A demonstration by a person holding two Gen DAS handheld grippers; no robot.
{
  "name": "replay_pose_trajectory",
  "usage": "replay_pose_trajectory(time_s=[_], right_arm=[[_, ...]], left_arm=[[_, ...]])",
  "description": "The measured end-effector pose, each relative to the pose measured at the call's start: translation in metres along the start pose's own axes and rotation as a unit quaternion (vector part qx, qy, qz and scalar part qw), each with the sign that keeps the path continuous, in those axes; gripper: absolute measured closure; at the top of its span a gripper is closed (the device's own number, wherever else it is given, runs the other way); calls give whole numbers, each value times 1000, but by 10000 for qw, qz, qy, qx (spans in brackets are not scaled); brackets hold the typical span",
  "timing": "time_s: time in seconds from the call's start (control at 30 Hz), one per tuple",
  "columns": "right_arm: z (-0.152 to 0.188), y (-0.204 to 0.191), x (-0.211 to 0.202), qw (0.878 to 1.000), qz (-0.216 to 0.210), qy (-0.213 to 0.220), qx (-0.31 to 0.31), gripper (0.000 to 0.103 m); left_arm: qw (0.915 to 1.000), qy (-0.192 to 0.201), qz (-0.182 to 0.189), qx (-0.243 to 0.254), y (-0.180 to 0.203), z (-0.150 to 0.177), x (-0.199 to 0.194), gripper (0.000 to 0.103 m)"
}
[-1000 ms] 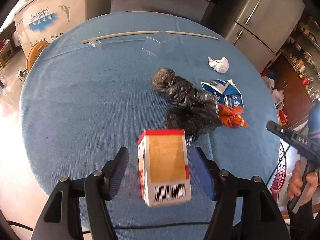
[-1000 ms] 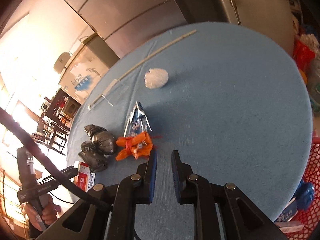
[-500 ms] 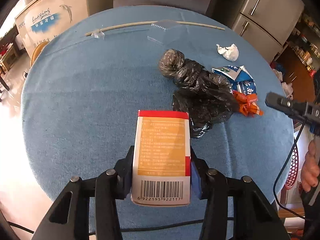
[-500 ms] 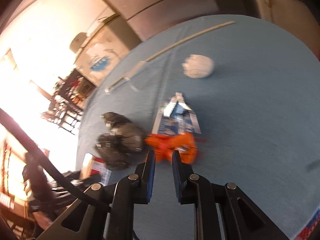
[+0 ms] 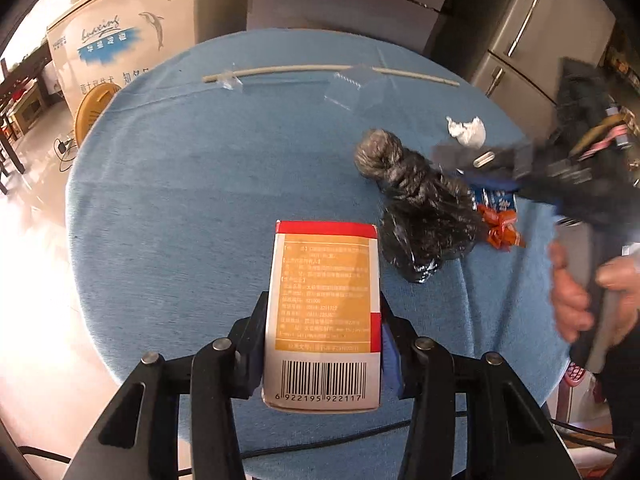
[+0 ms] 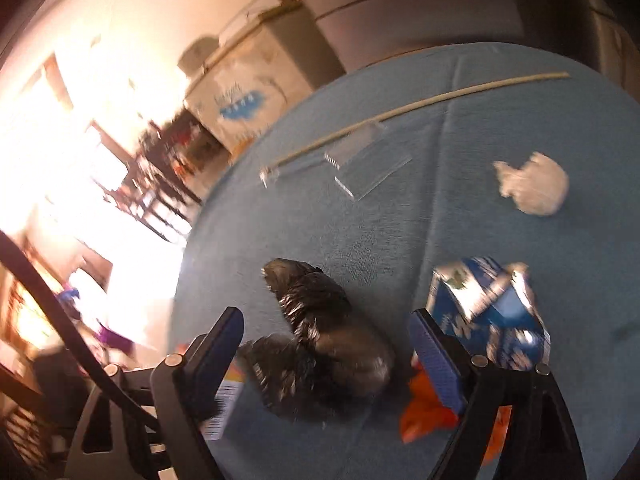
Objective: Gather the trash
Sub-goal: 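Grasp the black plastic bag with the right tool, then carry the black bag to the red basket while the left tool carries the medicine box there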
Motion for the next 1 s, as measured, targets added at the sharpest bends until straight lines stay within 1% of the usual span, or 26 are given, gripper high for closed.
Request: replay_pose_trajectory(time_s=[0.03,0.07,0.1,0.13,0.17,0.2,0.23,0.3,0.43,0.57,0.7,0.87,1.0], right_arm=[[2,-4,12,9998,48,-140,-130,27],[5,-5,20,9996,37,-245,-168,33],[10,-8,31,9988,39,-444,-221,44],[15,-9,41,9973,127,-638,-329,51],[21,-11,47,9961,185,-757,-419,54],[21,-15,45,9963,270,-550,-598,59],[24,-18,45,9957,308,-593,-641,60],[26,-18,35,9973,271,-449,-518,61],[24,-17,-5,9989,86,-27,-469,61],[23,-7,-49,9993,-30,268,-244,61],[28,11,-100,9981,-71,612,83,61],[36,38,-169,9931,202,1122,266,61],[43,54,-209,9878,516,1416,391,61]], left_arm=[[10000,25,-34,1,-1,-1,-2,54],[9999,47,-88,14,-1,-2,-4,54],[9999,68,-139,29,-2,-3,-5,54],[9998,88,-171,42,-3,-3,-6,54],[9997,108,-206,56,-3,-4,-8,54],[9997,113,-225,56,-3,-5,-8,54],[9996,112,-237,48,-3,-6,-9,54],[9996,116,-237,38,0,-8,-10,54],[9994,186,-227,171,14,-14,-13,54],[9989,332,-90,327,39,-21,-21,54],[9975,445,131,540,71,-28,-25,54],[9950,559,335,757,106,-37,-28,54],[9921,674,530,920,136,-44,-33,54]])
Point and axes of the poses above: each gripper's, at about its wrist camera, not at the fingertips, and x roughly the way its jaws point, y to its right, z to its underside, the point moved 2 cm from there along x, roughly the way its jaws point, and after that the axes turned 15 degrees about y, right-handed, at the moved point
